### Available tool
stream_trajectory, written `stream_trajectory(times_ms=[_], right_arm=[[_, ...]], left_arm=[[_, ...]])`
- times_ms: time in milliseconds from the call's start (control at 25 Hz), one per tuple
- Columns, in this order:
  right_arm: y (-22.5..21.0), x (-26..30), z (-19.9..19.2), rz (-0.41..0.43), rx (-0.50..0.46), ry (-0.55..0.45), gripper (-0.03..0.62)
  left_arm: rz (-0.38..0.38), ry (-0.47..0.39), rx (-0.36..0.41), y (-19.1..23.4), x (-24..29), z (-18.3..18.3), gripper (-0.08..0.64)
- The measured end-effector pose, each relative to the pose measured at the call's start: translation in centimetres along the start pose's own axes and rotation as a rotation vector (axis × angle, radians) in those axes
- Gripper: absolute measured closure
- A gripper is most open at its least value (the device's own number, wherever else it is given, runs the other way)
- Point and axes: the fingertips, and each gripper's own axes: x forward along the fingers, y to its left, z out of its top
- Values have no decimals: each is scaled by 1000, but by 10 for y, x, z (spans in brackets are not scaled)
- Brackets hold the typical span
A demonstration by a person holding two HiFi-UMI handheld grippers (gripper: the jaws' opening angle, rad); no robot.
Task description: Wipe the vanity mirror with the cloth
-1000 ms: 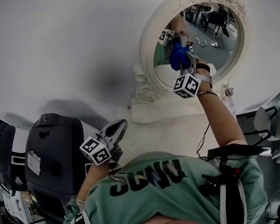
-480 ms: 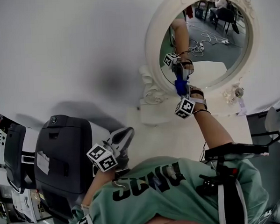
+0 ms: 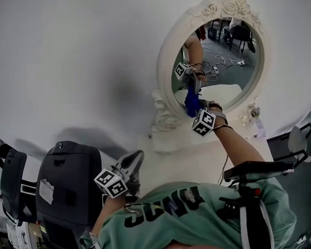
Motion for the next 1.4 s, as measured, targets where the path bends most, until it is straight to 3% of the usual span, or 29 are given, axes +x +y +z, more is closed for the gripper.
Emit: stream_trajectory(times_ms=[120, 280, 400, 560, 960, 1200, 1400], right_arm=[[-82, -58, 41, -135, 50, -139, 512], [-211, -146, 93, -390, 62, -268, 512], [-284, -188, 117, -516, 91, -296, 512], [-335, -202, 130, -600, 94, -268, 512], [-358, -178, 129, -595, 131, -189, 511], [-351, -176, 131, -621, 42, -158, 517], [-299, -147, 112, -611, -55, -126, 517]], left_arm=[[-11, -15, 5, 1, 1, 4, 548], [-27, -33, 1, 2, 2, 7, 548], [-35, -41, -3, 3, 3, 9, 548], [-43, -49, 3, 3, 5, 11, 548], [-27, -50, -17, 18, 5, 8, 548], [-49, -38, -11, 20, 20, 10, 548], [-67, -17, -20, 14, 29, 8, 548]])
